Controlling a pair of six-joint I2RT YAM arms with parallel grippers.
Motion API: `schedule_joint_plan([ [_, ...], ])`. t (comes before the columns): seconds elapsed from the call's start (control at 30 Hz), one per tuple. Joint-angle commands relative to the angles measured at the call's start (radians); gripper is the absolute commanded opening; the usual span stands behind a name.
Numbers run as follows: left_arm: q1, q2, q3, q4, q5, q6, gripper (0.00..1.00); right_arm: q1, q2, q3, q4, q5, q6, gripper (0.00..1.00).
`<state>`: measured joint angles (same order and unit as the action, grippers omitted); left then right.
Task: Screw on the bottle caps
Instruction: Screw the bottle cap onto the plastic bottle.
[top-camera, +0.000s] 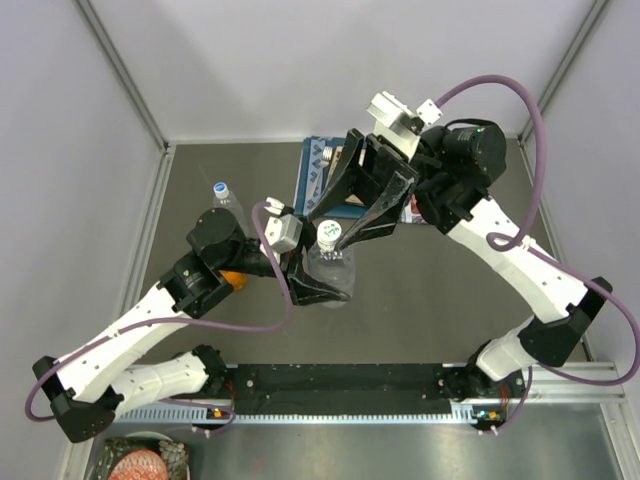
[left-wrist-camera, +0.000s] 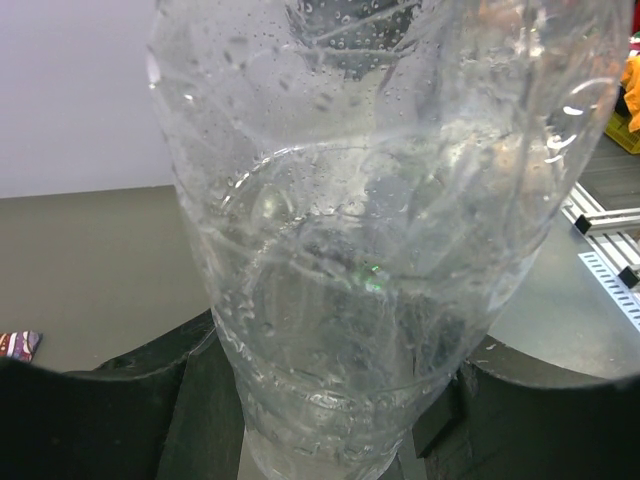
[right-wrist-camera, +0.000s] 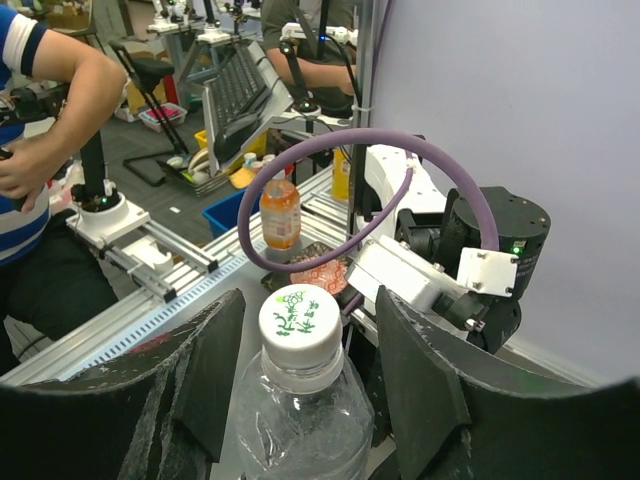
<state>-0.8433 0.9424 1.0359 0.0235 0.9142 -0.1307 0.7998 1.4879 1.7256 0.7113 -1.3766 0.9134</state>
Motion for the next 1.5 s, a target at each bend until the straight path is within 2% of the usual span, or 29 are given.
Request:
schedule_joint_plan([
  [0.0,0.007,-0.019,0.001,0.053,-0.014,-0.006,0.15,0.018,-0.003,-0.004,0.03,-0.002,0.005,0.55],
  [0.17,0.01,-0.02,0.003,0.049,-0.024,-0.003,0.15,0.019,-0.002,-0.004,0.022,-0.002,0.007,0.5],
  [0.5,0.021,-0.028,0.0,0.036,-0.049,-0.003,0.15,0.019,0.002,-0.004,-0.006,-0.002,0.002,0.34],
  [0.7,0.021,-0.033,0.0,0.001,-0.069,0.039,0.15,0.019,0.002,0.008,-0.05,-0.006,-0.008,0.31],
  [0.93,0.027,-0.053,-0.004,-0.057,-0.173,0.114,0.15,0.016,-0.024,0.035,-0.39,-0.004,-0.177,0.28],
  [1.17,0.033,-0.063,-0.013,-0.076,-0.262,0.155,0.15,0.01,-0.067,0.014,-0.582,0.027,-0.309,0.24],
  [1.4,0.047,-0.07,-0.023,-0.071,-0.369,0.135,0.16,0.007,-0.103,-0.008,-0.588,0.073,-0.337,0.12],
  [1.47,0.055,-0.071,-0.027,-0.065,-0.393,0.086,0.17,0.006,-0.106,-0.009,-0.596,0.094,-0.356,0.07],
])
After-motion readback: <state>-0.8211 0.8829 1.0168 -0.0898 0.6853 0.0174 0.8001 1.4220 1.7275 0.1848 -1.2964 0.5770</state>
